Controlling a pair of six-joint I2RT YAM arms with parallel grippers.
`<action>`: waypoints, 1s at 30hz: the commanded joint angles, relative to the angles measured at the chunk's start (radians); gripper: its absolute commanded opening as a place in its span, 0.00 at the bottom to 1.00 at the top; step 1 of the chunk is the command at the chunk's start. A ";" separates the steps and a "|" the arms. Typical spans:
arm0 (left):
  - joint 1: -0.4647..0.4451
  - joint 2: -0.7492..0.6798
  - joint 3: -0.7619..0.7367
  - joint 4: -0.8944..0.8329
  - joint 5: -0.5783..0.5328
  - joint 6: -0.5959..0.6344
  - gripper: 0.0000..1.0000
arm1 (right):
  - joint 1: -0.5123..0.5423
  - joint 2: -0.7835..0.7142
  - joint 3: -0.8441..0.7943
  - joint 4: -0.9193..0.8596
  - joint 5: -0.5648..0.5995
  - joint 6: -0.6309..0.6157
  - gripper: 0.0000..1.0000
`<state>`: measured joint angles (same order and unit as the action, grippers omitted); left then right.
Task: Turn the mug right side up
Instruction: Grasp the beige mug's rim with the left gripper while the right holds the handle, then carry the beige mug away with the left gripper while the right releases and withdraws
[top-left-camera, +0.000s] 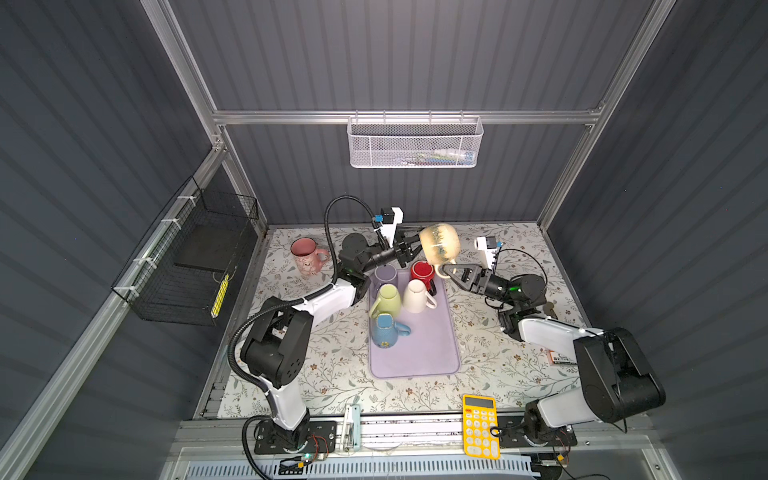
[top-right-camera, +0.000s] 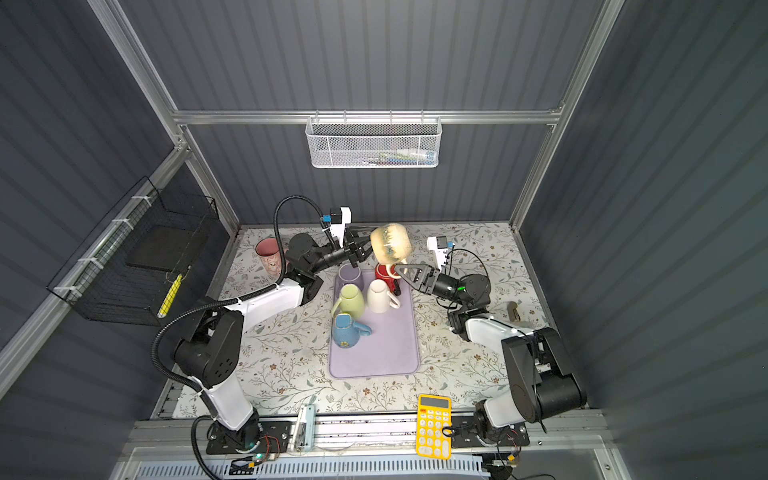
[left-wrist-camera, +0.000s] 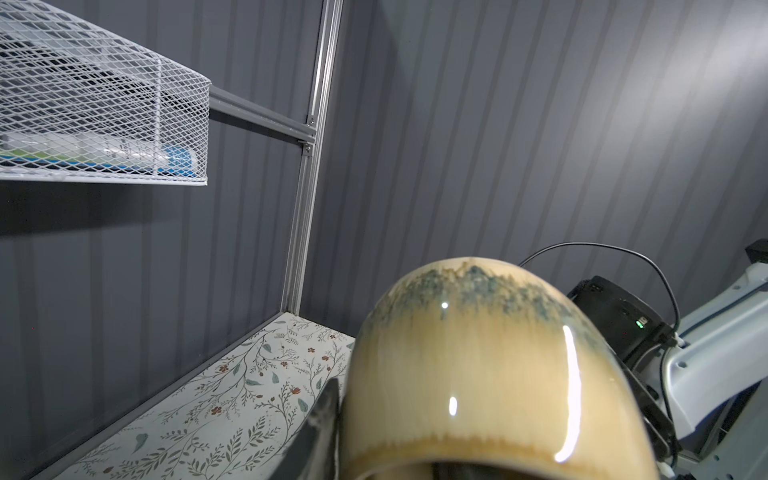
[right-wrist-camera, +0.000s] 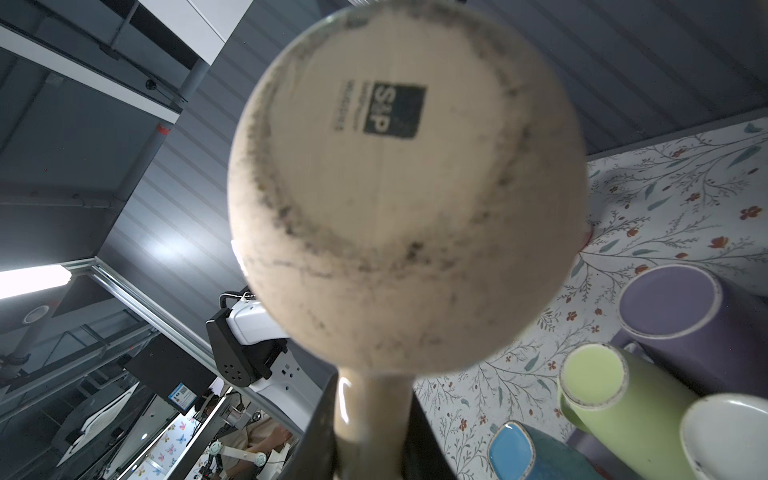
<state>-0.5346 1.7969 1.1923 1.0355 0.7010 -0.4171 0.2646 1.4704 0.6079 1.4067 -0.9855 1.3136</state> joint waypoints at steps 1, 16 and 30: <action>-0.011 0.007 0.034 0.096 0.082 -0.035 0.26 | 0.001 -0.004 0.034 0.072 0.018 0.015 0.03; -0.011 0.081 0.080 0.230 0.144 -0.138 0.06 | 0.004 0.039 0.073 0.072 -0.020 0.092 0.06; 0.028 0.037 0.028 0.248 0.116 -0.165 0.00 | -0.029 0.036 0.037 0.073 -0.007 0.075 0.36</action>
<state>-0.5194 1.8950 1.2266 1.1671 0.7643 -0.5362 0.2646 1.5105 0.6487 1.4506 -1.0443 1.3945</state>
